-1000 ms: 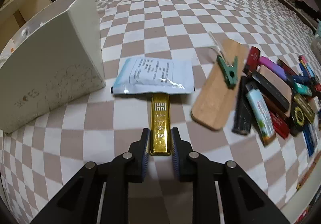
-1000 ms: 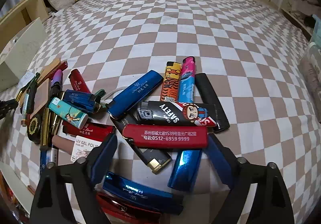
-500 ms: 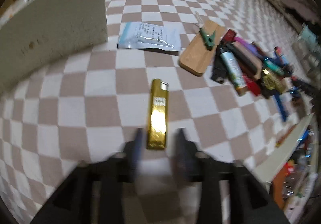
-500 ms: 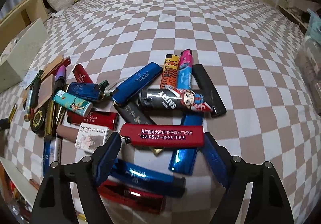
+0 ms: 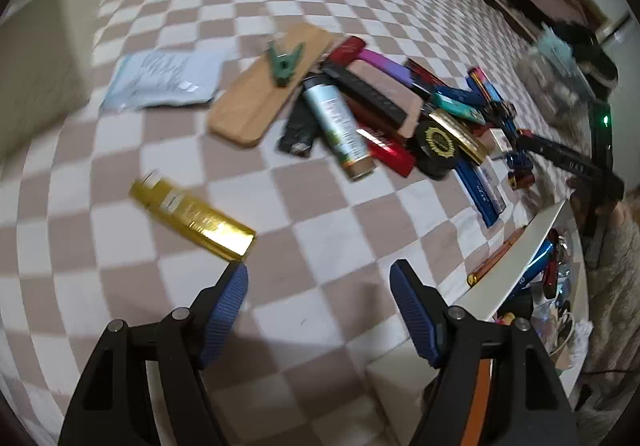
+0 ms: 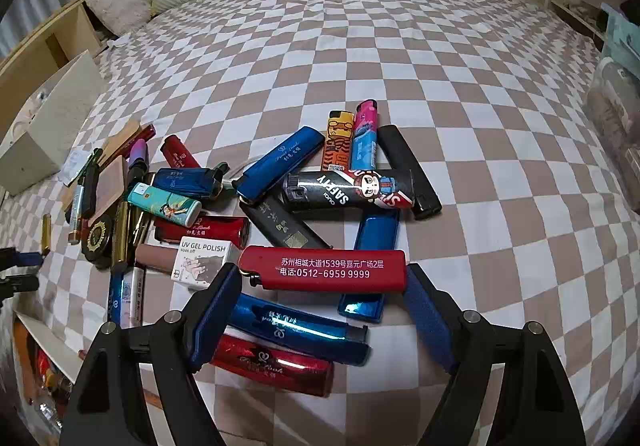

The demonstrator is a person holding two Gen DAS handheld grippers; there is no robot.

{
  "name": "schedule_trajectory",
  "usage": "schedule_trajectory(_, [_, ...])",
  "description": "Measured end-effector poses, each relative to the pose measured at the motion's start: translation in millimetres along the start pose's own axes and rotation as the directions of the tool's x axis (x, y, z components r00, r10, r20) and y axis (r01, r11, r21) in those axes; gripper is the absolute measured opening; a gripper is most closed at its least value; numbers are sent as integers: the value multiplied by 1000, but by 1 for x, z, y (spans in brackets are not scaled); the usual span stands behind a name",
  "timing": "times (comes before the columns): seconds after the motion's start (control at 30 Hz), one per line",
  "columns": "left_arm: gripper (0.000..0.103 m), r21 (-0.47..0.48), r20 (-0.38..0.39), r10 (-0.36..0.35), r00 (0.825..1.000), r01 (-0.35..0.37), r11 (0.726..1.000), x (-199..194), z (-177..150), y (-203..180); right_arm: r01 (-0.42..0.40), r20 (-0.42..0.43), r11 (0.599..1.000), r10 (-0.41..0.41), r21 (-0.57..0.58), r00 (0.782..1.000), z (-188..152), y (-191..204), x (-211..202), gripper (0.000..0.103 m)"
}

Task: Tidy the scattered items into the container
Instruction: 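Lift both held lighters off the bed and carry them toward the open box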

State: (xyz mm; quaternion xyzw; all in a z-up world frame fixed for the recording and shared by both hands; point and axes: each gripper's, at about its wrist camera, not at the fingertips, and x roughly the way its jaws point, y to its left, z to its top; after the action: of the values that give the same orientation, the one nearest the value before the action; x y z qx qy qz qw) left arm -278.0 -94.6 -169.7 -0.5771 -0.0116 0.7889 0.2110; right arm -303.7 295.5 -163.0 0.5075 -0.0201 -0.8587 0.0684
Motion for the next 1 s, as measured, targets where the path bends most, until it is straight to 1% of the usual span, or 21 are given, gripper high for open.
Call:
schedule_trajectory(0.07, [73, 30, 8, 17, 1000, -17, 999, -1, 7, -3, -6, 7, 1000, 6, -1, 1000, -1, -1, -3, 82])
schedule_trajectory(0.13, [73, 48, 36, 57, 998, -59, 997, -6, 14, -1, -4, 15, 1000, 4, -7, 1000, -5, -4, -8, 82])
schedule_trajectory(0.2, [75, 58, 66, 114, 991, -118, 991, -13, 16, 7, -3, 22, 1000, 3, -12, 1000, -6, -2, -10, 82])
schedule_trajectory(0.27, [75, 62, 91, 174, 981, -180, 982, -20, 17, 19, -3, 32, 1000, 3, -12, 999, -8, -3, -14, 82])
schedule_trajectory(0.37, [82, 82, 101, 220, 970, -228, 970, -20, 17, 33, 6, 51, 1000, -6, -4, 999, -11, -3, -18, 82])
schedule_trajectory(0.4, [83, 95, 98, 229, 968, -239, 966, -18, 17, 36, 2, 51, 1000, -2, 0, 999, -12, -3, -18, 82])
schedule_trajectory(0.57, [83, 184, 79, 264, 961, -275, 944, -6, 20, 38, -19, 41, 999, 18, 38, 999, -25, -11, -20, 82])
schedule_trajectory(0.67, [83, 223, 67, 244, 968, -253, 942, 0, 24, 33, -32, 38, 997, 29, 65, 999, -32, -15, -19, 82])
schedule_trajectory(0.77, [83, 260, 58, 242, 968, -249, 933, 7, 28, 26, -44, 31, 994, 42, 95, 999, -39, -20, -19, 82])
schedule_trajectory(0.87, [83, 283, 49, 270, 962, -272, 920, 16, 30, 23, -49, 24, 993, 47, 106, 999, -45, -22, -20, 82])
schedule_trajectory(1.0, [83, 286, 58, 276, 959, -281, 916, 17, 28, 23, -60, 31, 991, 57, 116, 998, -50, -23, -25, 82])
